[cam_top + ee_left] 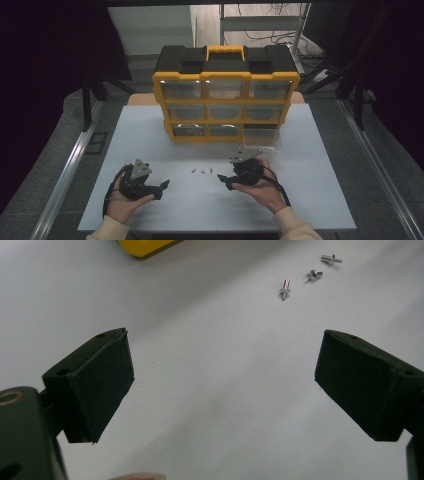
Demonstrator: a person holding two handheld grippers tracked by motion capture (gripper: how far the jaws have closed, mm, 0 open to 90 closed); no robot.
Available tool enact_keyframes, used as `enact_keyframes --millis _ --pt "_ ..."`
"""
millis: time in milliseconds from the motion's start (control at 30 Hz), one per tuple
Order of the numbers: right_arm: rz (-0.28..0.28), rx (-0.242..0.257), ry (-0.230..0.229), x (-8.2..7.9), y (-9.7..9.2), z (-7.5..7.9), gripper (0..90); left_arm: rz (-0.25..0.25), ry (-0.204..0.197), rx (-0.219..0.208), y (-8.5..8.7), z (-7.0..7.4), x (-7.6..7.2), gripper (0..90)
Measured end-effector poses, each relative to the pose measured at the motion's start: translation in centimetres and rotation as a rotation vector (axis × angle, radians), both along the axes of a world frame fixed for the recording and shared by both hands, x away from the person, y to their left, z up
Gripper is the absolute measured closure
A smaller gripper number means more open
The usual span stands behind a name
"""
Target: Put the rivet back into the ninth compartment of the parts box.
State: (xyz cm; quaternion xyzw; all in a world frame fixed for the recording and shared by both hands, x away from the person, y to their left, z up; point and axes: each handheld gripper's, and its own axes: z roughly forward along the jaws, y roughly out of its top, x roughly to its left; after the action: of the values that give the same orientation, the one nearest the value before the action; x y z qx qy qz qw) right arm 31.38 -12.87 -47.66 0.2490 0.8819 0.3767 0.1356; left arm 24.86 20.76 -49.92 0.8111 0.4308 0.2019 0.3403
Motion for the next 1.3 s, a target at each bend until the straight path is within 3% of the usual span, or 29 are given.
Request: enact_keyframes --millis 233,1300 --pt "-0.009 0.01 0.005 0.5 0.4 0.1 29.2 -0.001 -0.001 0.0 -0.1 0.0 0.0 9.1" --pt "-0.033 -0.1 0.053 2.5 4.0 -2.6 30.6 0.001 0.004 0.003 0.1 -0.2 0.1 9.1"
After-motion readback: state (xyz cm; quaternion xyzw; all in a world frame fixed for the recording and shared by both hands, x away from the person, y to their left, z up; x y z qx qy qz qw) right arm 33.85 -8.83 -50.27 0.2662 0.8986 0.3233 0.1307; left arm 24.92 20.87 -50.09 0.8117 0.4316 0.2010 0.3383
